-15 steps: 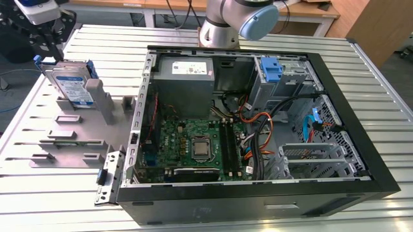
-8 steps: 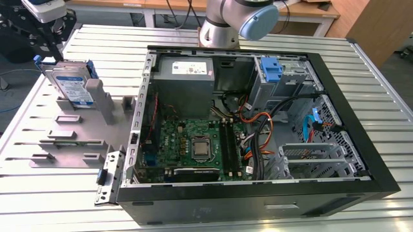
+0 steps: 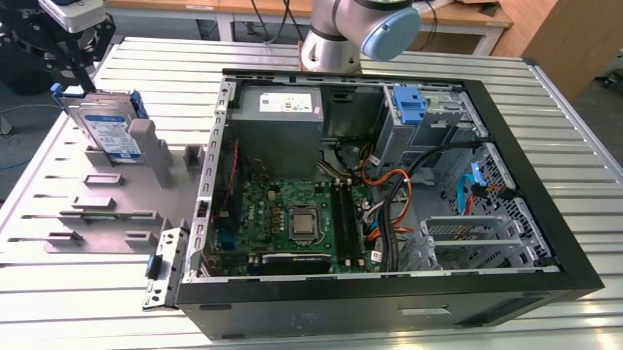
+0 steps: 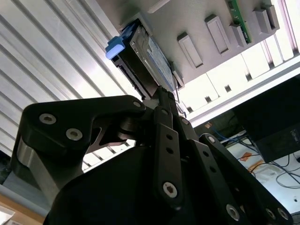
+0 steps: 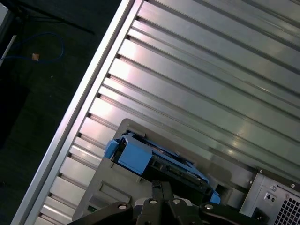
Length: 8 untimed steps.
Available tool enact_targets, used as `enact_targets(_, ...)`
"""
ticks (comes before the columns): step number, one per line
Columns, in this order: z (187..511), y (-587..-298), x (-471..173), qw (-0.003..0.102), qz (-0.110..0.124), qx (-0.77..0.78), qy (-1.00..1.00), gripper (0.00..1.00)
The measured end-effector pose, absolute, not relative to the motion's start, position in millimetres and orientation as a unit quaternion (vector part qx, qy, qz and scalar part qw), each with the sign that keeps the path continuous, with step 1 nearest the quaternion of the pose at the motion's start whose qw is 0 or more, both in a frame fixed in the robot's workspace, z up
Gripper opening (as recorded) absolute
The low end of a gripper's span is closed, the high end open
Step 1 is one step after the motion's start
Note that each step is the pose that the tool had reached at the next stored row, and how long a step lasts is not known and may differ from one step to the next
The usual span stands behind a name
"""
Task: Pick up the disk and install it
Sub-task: 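Pick up the disk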
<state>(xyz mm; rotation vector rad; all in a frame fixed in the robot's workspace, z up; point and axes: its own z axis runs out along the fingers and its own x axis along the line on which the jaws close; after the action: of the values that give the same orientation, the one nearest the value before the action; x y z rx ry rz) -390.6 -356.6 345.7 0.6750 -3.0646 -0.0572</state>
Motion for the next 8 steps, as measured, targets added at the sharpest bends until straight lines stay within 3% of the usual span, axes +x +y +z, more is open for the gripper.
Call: enact_targets(8, 345.7, -356.6, -390.6, 0.002, -0.018, 0.215, -0.976, 0.11)
